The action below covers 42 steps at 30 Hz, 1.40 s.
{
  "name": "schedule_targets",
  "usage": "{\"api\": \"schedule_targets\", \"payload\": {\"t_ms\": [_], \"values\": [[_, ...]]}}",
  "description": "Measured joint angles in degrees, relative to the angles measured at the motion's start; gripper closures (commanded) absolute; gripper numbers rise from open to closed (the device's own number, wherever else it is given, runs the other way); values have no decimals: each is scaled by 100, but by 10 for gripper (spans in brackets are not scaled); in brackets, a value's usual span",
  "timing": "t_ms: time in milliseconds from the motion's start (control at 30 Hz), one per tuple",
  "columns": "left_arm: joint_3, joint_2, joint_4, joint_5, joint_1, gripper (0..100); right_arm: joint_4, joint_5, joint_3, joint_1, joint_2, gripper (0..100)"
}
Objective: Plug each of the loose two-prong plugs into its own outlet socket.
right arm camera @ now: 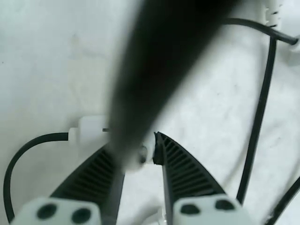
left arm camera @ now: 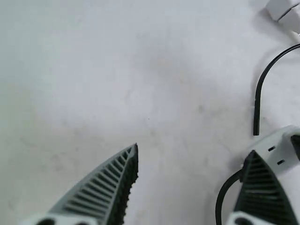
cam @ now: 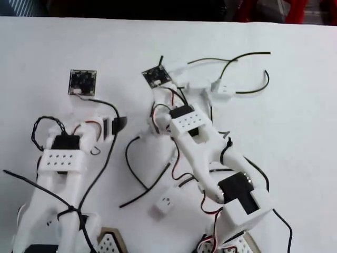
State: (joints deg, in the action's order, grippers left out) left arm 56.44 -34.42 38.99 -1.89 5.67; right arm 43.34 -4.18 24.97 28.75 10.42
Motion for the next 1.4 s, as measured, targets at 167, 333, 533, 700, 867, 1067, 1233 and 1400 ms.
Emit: {"api": "schedule_targets", "payload": {"t_ms": [167, 333, 533, 700, 867, 1067, 1233, 1400], "values": [[9, 0, 0, 0, 9, 657, 9, 0, -70, 0, -158, 981], [9, 0, 0, 0, 9, 657, 141, -9, -352, -352, -730, 979], [35, 0, 0, 0, 9, 657, 141, -9, -1424, -1257, -888, 978], [35, 0, 0, 0, 9, 657, 141, -9, -2312, -1837, -237, 964], [35, 0, 0, 0, 9, 657, 141, -9, -3253, -2057, 730, 878], [281, 0, -255, 0, 9, 657, 501, 9, -4237, -2110, 1327, 878], [325, 0, -404, 0, 9, 657, 1881, 9, -4695, -2092, 1002, 878], [325, 0, -404, 0, 9, 657, 3437, 9, -4765, -2075, 352, 879]]}}
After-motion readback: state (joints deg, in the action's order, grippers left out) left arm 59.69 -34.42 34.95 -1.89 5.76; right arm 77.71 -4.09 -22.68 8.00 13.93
